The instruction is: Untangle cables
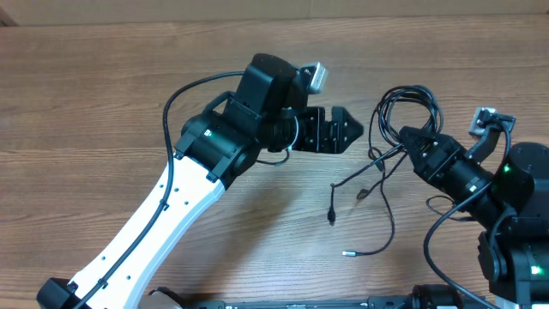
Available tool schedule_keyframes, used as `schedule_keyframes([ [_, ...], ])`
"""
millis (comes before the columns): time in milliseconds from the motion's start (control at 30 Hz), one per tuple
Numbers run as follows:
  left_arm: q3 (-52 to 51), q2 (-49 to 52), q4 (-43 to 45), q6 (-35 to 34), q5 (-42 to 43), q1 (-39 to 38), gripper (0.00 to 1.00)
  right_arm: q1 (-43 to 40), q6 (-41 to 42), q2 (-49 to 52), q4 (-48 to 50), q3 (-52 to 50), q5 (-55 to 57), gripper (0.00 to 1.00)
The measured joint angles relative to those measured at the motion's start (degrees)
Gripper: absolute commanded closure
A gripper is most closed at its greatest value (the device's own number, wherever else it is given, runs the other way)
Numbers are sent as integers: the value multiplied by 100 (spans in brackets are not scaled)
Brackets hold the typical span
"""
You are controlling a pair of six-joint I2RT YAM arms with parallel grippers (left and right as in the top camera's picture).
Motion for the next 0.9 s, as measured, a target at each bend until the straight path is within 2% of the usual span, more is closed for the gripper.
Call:
schedule_keyframes([
  [233,0,0,535,-439,332,-120,6,0,369,2,247,0,-210,96],
  [467,0,-2,866,-721,417,-243,14,0,374,2,380,0,-555,96],
  [533,0,0,955,-763,420,-291,22,2,374,0,376,0,-636,96],
  [567,0,0,1016,-780,422,-315,34,0,372,2,376,0,-680,96],
  [633,0,0,1174,-835,435,-374,45,0,358,0,374,0,-730,96],
  [733,0,0,1276,-896,442,-402,52,0,358,0,372,0,-815,96],
  [900,0,-2,1298,-1005,442,-413,55,2,356,0,378,0,-962,96],
])
